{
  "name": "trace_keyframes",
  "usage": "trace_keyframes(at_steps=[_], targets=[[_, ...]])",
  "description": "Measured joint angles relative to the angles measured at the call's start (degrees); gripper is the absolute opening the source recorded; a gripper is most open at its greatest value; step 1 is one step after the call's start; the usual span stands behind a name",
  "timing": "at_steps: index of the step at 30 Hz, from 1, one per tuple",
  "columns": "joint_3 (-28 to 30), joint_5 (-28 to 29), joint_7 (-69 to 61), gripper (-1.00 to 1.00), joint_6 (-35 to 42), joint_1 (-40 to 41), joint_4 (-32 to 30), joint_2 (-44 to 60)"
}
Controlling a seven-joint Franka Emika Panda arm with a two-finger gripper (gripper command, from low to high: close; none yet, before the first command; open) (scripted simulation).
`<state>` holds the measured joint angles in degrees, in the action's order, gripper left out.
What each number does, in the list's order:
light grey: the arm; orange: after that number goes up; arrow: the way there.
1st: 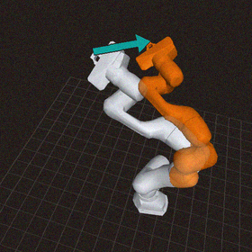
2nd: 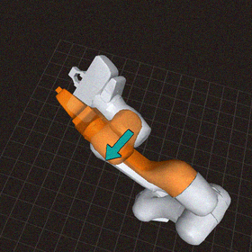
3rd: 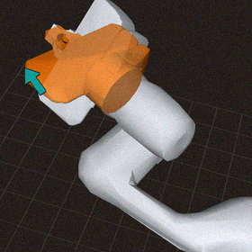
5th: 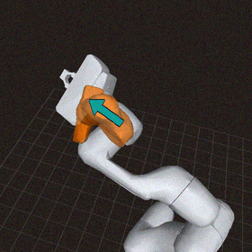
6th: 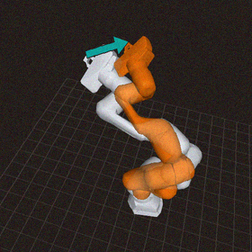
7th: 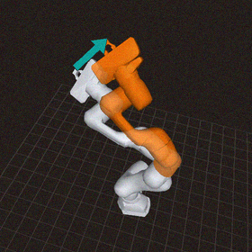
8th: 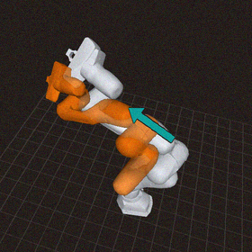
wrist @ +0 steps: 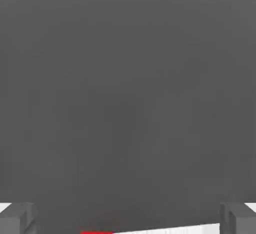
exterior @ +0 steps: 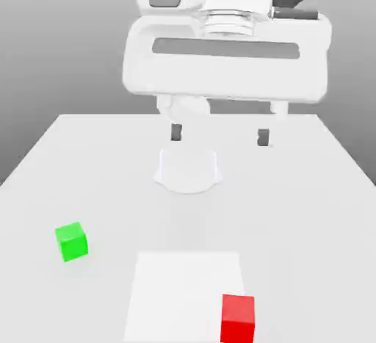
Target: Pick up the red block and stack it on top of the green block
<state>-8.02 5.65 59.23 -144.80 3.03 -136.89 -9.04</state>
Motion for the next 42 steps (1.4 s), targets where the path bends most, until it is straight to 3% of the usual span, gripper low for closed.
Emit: trace_keyframes(at_steps=[10, 15, 16, 22, 28, 33, 38, 42], targets=[[-1.2, -0.5, 4.9, 0.00, -7.6, -1.9, -2.9, 20.4], [1.0, 2.0, 7.2, 0.00, -15.3, -3.9, -1.8, 30.7], [1.4, 2.3, 7.5, -1.00, -16.4, -4.2, -1.6, 32.0], [1.6, 2.6, 7.7, -1.00, -16.9, -4.3, -1.5, 32.6], [-0.5, -0.7, 5.2, -1.00, -9.2, -2.2, -3.4, 22.9], [7.0, 0.0, 3.8, -1.00, -8.2, 5.3, -10.2, 15.3], [13.9, 0.3, 1.7, -1.00, -8.0, 19.9, -18.0, 7.1], [18.8, -1.2, -1.0, -1.00, -8.4, 25.0, -23.9, 1.3]])
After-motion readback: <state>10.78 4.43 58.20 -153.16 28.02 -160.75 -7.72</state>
